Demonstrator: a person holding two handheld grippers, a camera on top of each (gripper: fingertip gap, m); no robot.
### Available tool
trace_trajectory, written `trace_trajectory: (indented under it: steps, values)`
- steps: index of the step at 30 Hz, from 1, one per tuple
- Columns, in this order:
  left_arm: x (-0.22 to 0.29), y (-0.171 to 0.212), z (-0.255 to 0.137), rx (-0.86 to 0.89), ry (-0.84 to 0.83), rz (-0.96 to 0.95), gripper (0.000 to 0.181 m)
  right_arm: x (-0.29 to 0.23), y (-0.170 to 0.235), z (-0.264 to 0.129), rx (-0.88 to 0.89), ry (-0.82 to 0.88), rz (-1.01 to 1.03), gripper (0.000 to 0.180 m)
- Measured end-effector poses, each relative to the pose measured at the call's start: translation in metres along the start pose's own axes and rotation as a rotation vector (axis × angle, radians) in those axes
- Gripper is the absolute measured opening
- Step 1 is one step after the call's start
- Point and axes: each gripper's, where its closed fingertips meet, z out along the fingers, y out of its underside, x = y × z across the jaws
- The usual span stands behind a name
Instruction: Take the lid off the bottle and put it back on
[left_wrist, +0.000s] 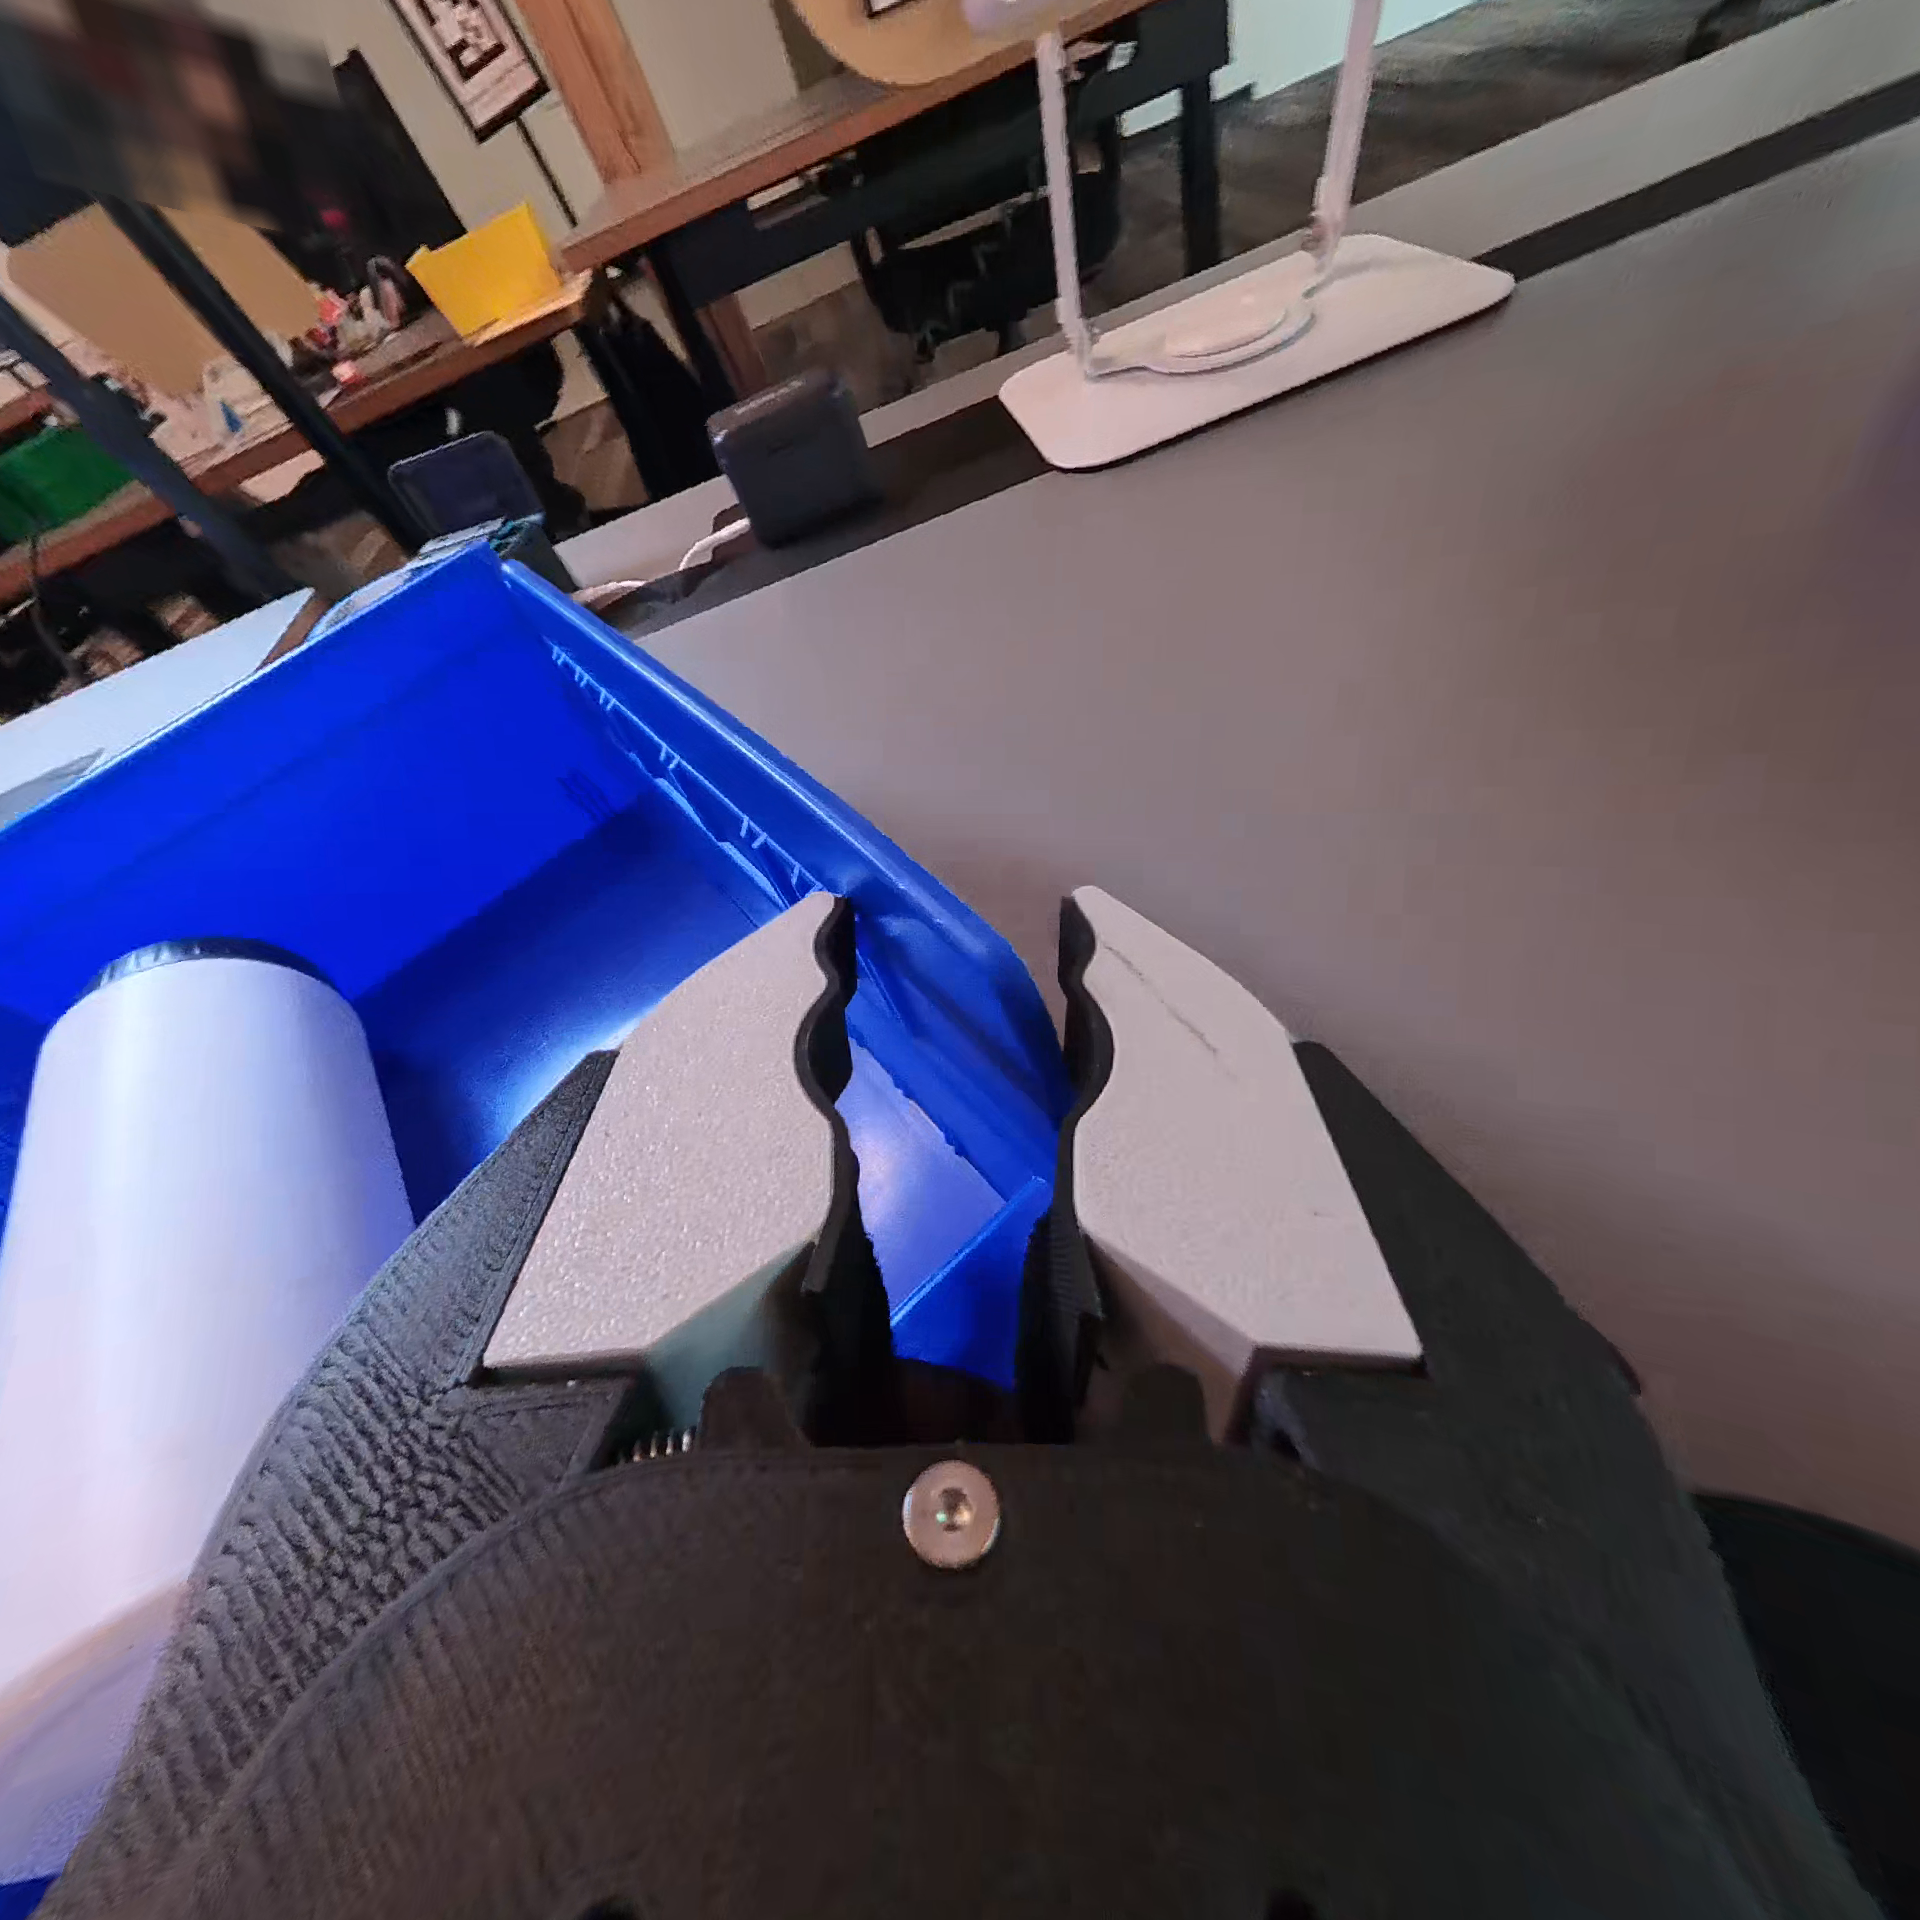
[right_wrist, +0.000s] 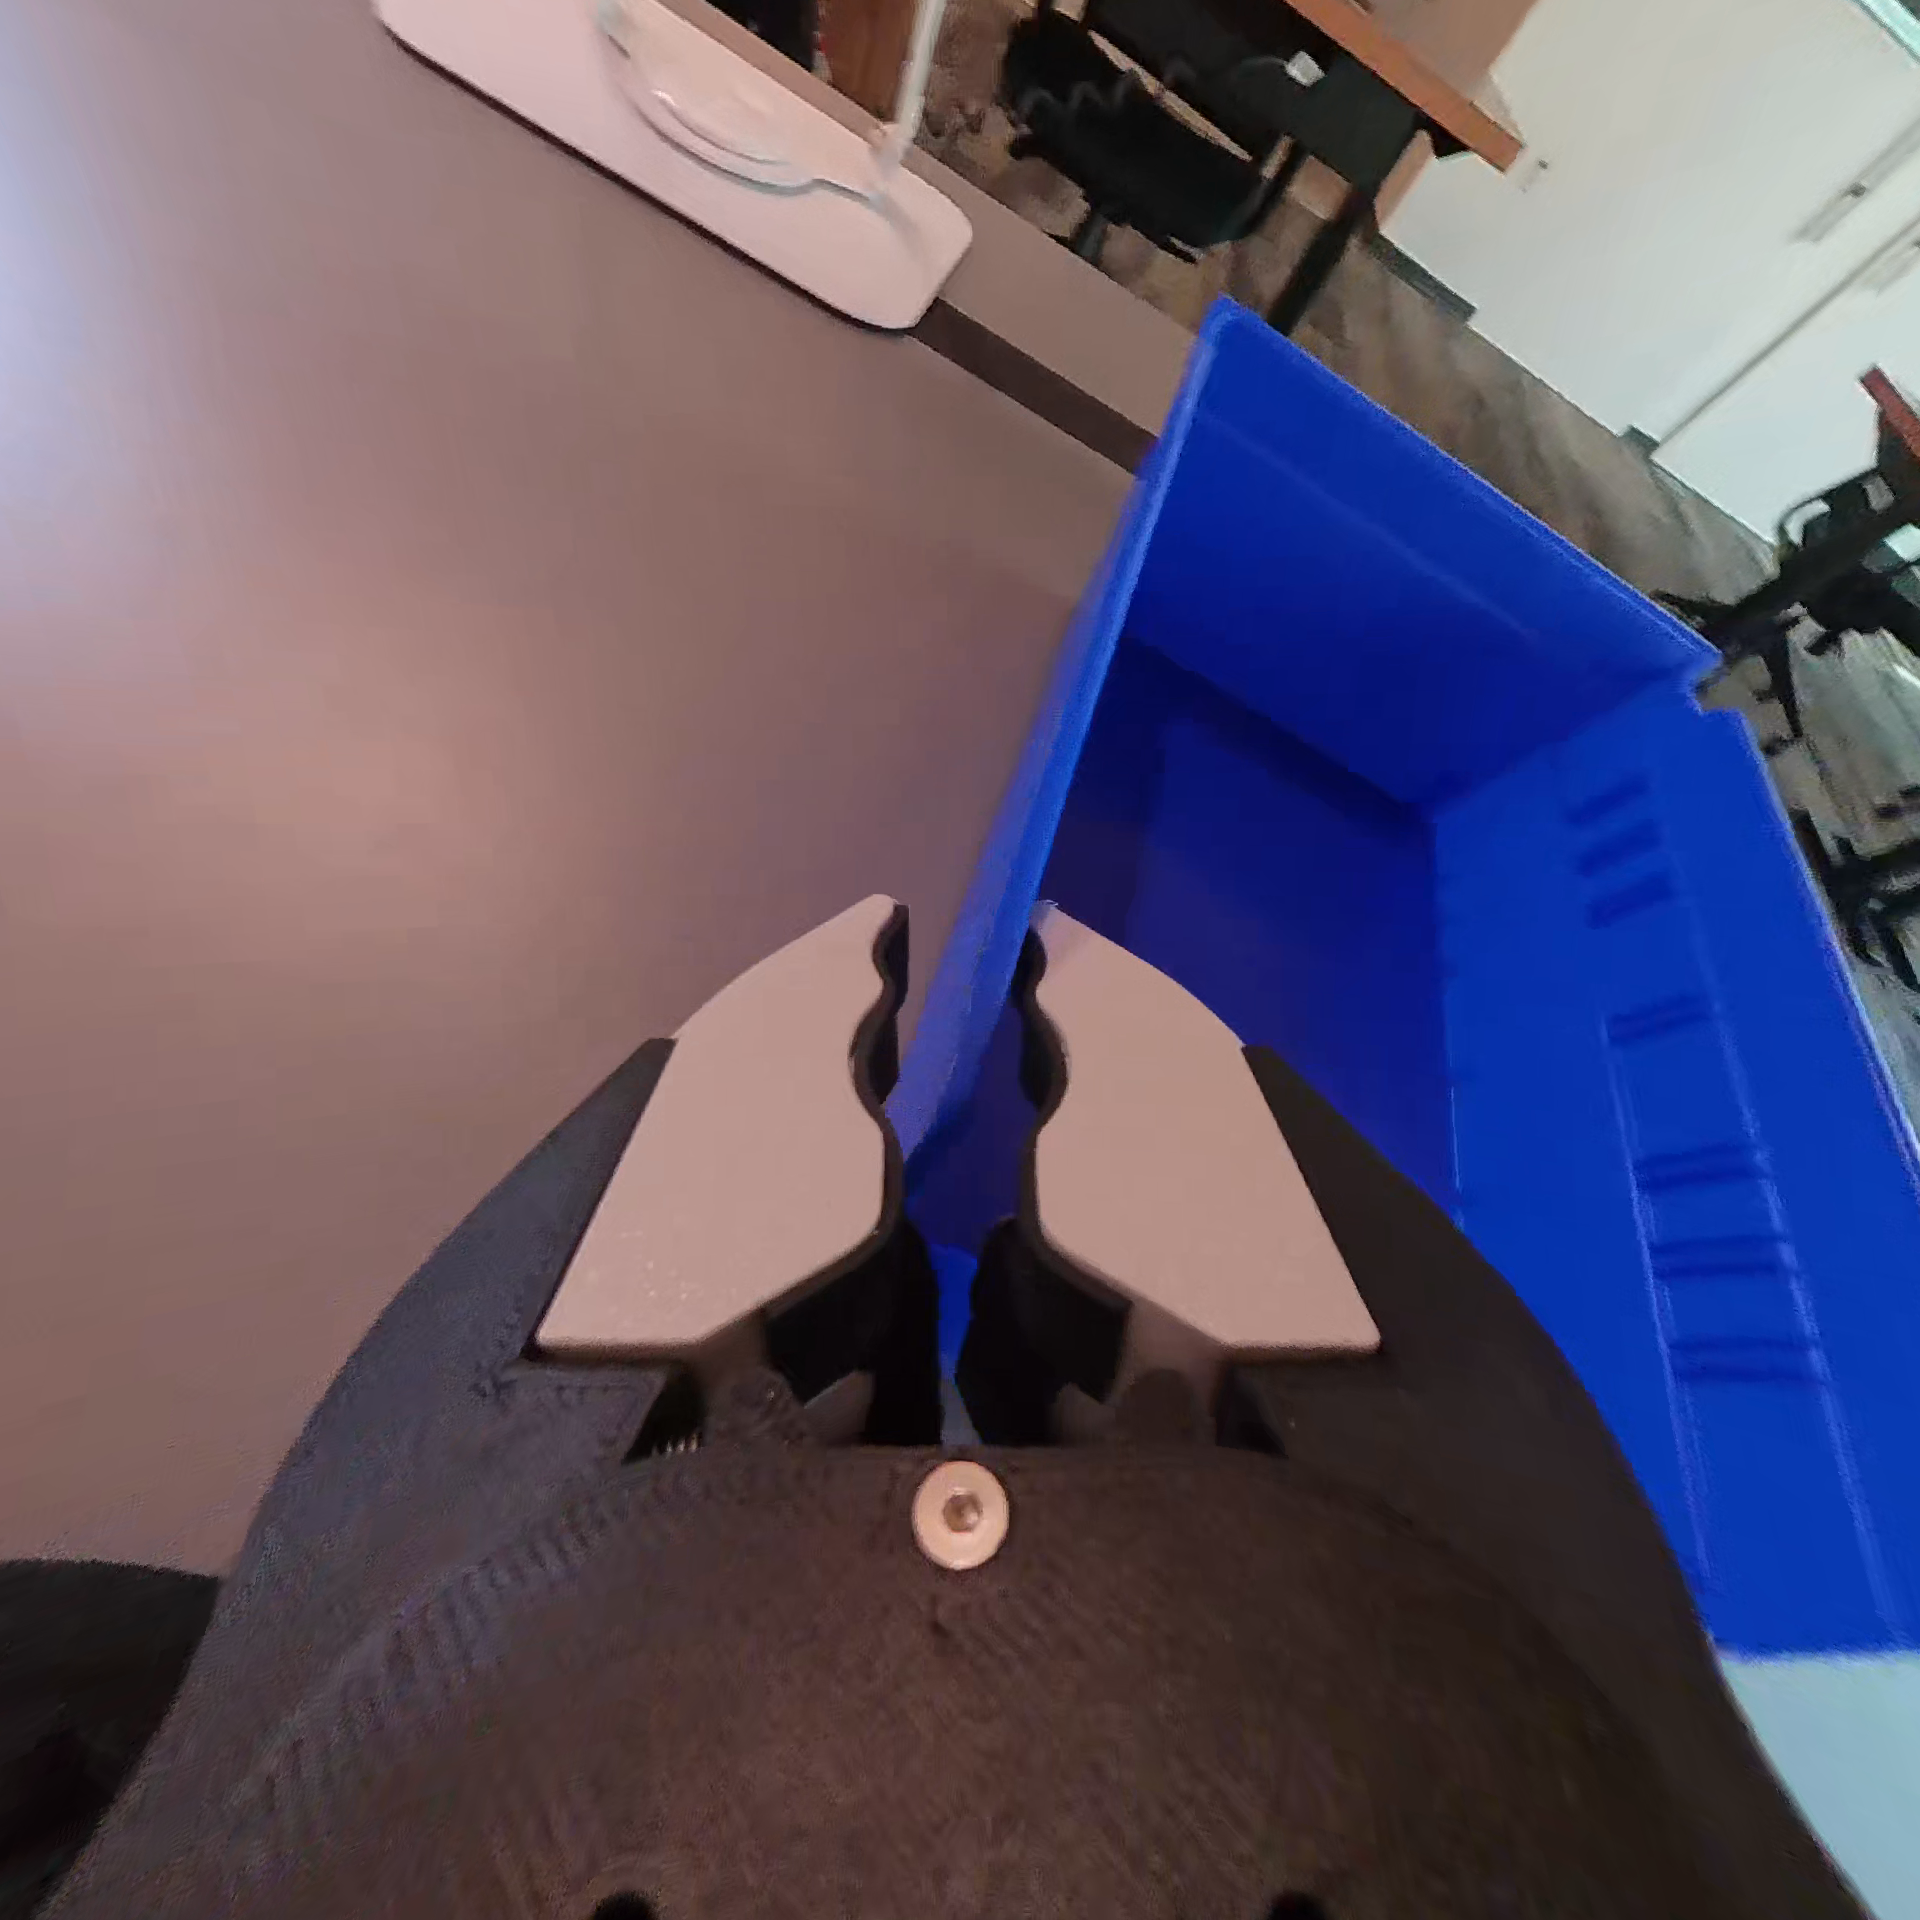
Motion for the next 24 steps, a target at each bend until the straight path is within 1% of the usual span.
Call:
trace_trajectory:
  steps: [2,3,5,8,14,20,24]
  values:
    - [0.000,0.002,-0.006,0.016,0.051,0.004,0.035,0.016,0.007,-0.002,-0.026,0.090,-0.001,0.009]
    - [-0.002,0.003,-0.009,0.022,0.058,0.006,0.033,0.022,0.010,-0.003,-0.034,0.114,-0.004,0.007]
    - [-0.011,0.007,-0.014,0.024,0.034,0.032,0.027,0.022,0.010,-0.003,-0.019,0.078,0.055,0.005]
    - [-0.023,0.013,-0.019,0.020,-0.010,0.053,0.021,0.023,0.011,-0.004,-0.033,0.101,0.040,0.006]
    - [-0.039,0.021,-0.029,0.001,-0.075,0.107,0.014,0.033,0.018,-0.009,-0.056,0.144,0.116,0.005]
    - [-0.050,0.027,-0.039,0.029,-0.064,0.065,0.010,0.043,0.025,-0.012,-0.087,0.214,0.105,0.005]
    - [-0.052,0.028,-0.040,0.030,-0.058,0.055,0.010,0.045,0.027,-0.013,-0.087,0.211,0.119,0.005]
